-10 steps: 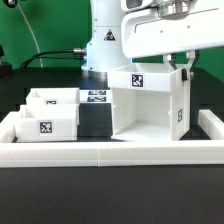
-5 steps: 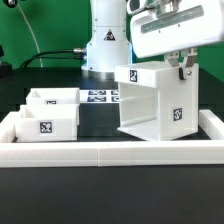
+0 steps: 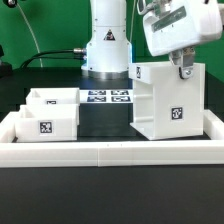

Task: Assemble drawer

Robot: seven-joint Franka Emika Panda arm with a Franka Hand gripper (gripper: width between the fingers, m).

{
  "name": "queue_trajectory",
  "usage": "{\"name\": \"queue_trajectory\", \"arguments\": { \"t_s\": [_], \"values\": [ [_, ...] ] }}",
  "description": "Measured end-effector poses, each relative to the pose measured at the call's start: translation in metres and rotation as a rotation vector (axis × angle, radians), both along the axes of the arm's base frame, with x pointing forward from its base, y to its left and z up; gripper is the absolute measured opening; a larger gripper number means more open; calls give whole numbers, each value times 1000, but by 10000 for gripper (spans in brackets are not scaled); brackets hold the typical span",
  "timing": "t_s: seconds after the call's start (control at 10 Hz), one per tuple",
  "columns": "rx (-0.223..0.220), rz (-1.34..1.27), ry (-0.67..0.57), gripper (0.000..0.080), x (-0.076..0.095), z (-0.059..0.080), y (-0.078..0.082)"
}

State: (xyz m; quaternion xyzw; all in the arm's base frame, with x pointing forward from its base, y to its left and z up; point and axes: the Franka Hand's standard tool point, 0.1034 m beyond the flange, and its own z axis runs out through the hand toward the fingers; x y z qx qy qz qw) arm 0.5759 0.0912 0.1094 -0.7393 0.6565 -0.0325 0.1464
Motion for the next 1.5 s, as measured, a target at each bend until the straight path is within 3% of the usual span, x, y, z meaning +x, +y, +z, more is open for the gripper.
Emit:
{"name": "queue_trajectory", "arguments": {
  "t_s": [0.3, 0.7, 1.5],
  "values": [
    [61, -161, 36, 47, -2, -6, 5],
    [67, -134, 20, 47, 18, -5, 19],
    [74, -134, 0, 51, 61, -2, 17]
  ]
}}
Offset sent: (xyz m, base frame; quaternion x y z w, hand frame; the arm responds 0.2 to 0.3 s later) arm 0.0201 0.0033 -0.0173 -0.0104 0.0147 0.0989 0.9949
